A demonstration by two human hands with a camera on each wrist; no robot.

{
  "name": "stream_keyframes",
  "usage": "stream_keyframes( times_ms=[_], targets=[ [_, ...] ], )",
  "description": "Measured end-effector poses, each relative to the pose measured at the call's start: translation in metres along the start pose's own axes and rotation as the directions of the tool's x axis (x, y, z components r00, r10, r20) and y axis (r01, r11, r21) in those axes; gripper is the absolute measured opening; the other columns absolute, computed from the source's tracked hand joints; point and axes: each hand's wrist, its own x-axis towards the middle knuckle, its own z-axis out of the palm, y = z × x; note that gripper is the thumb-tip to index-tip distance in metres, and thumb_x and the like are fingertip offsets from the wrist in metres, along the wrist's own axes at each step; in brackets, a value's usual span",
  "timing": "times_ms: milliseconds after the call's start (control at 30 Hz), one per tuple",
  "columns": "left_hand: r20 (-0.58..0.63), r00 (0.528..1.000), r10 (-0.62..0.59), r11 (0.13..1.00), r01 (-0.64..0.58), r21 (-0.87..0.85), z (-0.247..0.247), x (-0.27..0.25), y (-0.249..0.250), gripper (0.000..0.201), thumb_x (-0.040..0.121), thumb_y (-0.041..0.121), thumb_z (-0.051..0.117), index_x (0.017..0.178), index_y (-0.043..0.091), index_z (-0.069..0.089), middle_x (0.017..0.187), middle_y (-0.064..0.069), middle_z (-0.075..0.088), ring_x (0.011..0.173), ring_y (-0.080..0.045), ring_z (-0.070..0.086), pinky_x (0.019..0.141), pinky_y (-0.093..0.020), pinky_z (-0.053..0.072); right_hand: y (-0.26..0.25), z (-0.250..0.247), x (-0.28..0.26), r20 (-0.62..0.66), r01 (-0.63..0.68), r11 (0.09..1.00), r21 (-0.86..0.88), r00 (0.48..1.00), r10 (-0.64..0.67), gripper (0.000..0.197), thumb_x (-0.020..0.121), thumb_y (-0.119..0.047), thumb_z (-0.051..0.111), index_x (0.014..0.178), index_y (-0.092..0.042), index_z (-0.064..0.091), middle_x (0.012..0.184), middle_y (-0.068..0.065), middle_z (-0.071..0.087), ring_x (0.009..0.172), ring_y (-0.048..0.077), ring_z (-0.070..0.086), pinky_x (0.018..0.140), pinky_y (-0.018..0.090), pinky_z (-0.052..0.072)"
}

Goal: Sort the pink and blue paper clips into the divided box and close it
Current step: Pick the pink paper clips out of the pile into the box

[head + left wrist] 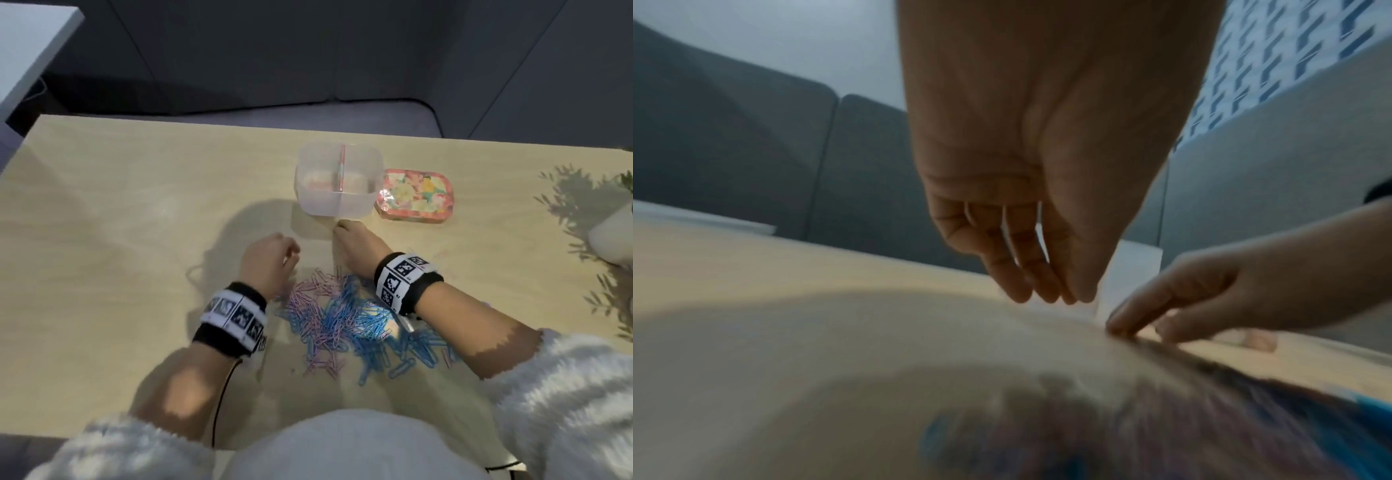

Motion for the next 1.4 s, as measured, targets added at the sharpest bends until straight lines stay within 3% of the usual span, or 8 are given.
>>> stream_keyframes(
  times_ms=[133,300,433,600,800,1033,1233,1400],
  targets=[
    [0.073,0.986,-0.147,0.981,0.155,-0.119,0.021,-0.042,-0.032,0.015,0.089,0.022,0.055,0.097,0.012,0.062,0.096,-0.004,0.059,0.088,-0.021,0.058,0.08,-0.033,0.049,-0.017,0.014,-0.015,0.001,0.146,0.985,-0.095,0.989,-0.147,0.029,0.09,-0.002,0.04,0.116,0.003,0.051,0.12,0.02,0.052,0.109,0.033,0.051,0.092,0.042,0.045],
    [0.088,0.987,-0.134,0.979,0.146,-0.145,0.02,-0.062,-0.046,0.014,0.087,0.006,0.055,0.098,0.008,0.063,0.095,-0.005,0.057,0.086,-0.018,0.054,0.075,-0.023,0.036,-0.013,0.037,-0.031,0.05,0.368,0.914,-0.169,0.93,-0.365,0.033,0.089,-0.002,0.042,0.12,-0.003,0.054,0.133,0.012,0.05,0.121,0.03,0.047,0.1,0.038,0.04],
    [0.045,0.993,-0.108,0.987,0.113,-0.117,0.014,-0.055,-0.04,0.021,0.091,0.018,0.053,0.107,0.009,0.061,0.105,-0.006,0.059,0.096,-0.021,0.056,0.084,-0.029,0.046,0.001,0.021,-0.033,-0.078,0.25,0.966,-0.064,0.964,-0.255,0.041,0.091,-0.015,0.049,0.131,-0.003,0.047,0.135,0.012,0.048,0.123,0.028,0.046,0.104,0.035,0.036],
    [0.256,0.966,-0.033,0.999,0.042,-0.032,0.015,-0.03,-0.013,0.05,0.072,0.039,0.073,0.112,0.013,0.056,0.107,-0.003,0.053,0.098,-0.019,0.051,0.088,-0.031,0.047,-0.007,0.021,-0.032,0.064,0.241,0.938,-0.249,0.971,-0.232,0.064,0.07,-0.044,0.073,0.12,-0.01,0.053,0.121,0.009,0.048,0.11,0.026,0.044,0.095,0.039,0.041],
    [0.256,0.967,0.01,0.998,-0.025,0.055,0.018,-0.016,0.003,0.03,0.079,0.024,0.067,0.103,0.008,0.058,0.105,-0.011,0.056,0.095,-0.028,0.057,0.08,-0.036,0.044,-0.022,0.038,-0.035,0.06,0.288,0.937,-0.199,0.958,-0.282,0.034,0.081,-0.016,0.06,0.115,-0.009,0.06,0.114,0.013,0.05,0.108,0.03,0.045,0.092,0.04,0.037],
    [0.27,0.962,0.025,0.999,-0.035,0.03,0.021,-0.018,0.002,0.017,0.086,0.017,0.06,0.1,0.007,0.061,0.104,-0.012,0.058,0.095,-0.03,0.057,0.079,-0.034,0.042,-0.027,0.042,-0.035,0.034,0.275,0.936,-0.221,0.961,-0.274,0.023,0.089,-0.007,0.047,0.106,-0.002,0.061,0.106,0.017,0.059,0.101,0.034,0.054,0.081,0.04,0.04],
    [0.235,0.971,0.034,0.999,-0.03,-0.021,0.02,-0.021,-0.003,0.018,0.086,0.019,0.06,0.099,0.007,0.064,0.101,-0.011,0.06,0.094,-0.027,0.058,0.079,-0.032,0.042,-0.025,0.014,-0.027,-0.047,0.163,0.975,0.15,0.986,-0.157,0.013,0.083,-0.008,0.064,0.094,-0.003,0.069,0.1,0.013,0.07,0.089,0.022,0.063,0.084,0.028,0.047],
    [0.156,0.987,0.027,0.996,-0.014,-0.084,0.018,-0.024,-0.005,0.013,0.086,0.019,0.059,0.093,0.009,0.063,0.098,-0.008,0.066,0.092,-0.024,0.058,0.075,-0.026,0.039,-0.039,-0.044,-0.007,-0.189,0.216,0.928,0.304,0.968,-0.163,0.014,0.082,-0.009,0.066,0.093,0.0,0.069,0.08,0.001,0.066,0.067,0.005,0.056,0.07,0.013,0.048]
  ],
)
